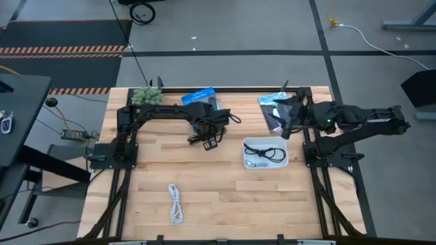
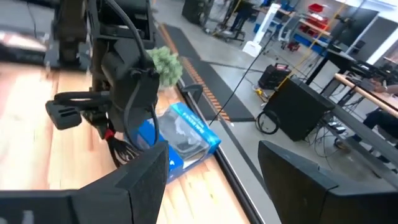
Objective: Pick and place USB-C Cables
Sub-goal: Put the black USB cable into the white bin
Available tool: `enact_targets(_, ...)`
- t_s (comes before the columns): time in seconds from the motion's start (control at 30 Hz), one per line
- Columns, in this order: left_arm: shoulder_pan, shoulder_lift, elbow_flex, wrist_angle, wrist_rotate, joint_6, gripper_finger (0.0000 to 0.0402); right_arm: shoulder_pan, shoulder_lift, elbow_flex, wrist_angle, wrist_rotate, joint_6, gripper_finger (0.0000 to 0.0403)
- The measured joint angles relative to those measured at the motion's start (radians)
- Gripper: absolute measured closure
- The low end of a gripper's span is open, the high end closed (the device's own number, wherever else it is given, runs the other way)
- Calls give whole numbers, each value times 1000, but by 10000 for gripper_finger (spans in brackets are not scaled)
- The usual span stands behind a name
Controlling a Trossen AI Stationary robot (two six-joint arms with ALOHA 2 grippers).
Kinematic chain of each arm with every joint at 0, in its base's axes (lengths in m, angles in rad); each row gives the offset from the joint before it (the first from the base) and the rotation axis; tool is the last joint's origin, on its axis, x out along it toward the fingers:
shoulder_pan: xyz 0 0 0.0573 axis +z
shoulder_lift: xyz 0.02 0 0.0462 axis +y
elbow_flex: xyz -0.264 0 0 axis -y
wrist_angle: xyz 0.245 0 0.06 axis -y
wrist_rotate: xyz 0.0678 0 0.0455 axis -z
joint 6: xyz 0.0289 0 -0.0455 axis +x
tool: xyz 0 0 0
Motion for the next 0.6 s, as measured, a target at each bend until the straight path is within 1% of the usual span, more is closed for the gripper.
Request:
enact_targets(0.07, 1, 0, 53, -30, -1, 2, 339, -1, -27, 0, 1, 0, 14, 148)
enact_targets(0.23, 0, 0, 183, -30, -8, 48, 339, -1, -72, -11, 13, 0, 46, 148)
enact_targets(0.43, -5, -1, 284, 91, -19, 107, 339, -1, -104, -16, 29, 12, 51, 148)
enact_targets(0.6, -32, 0, 328, 209, -19, 172, 337, -1, -121, -16, 23, 23, 71, 148)
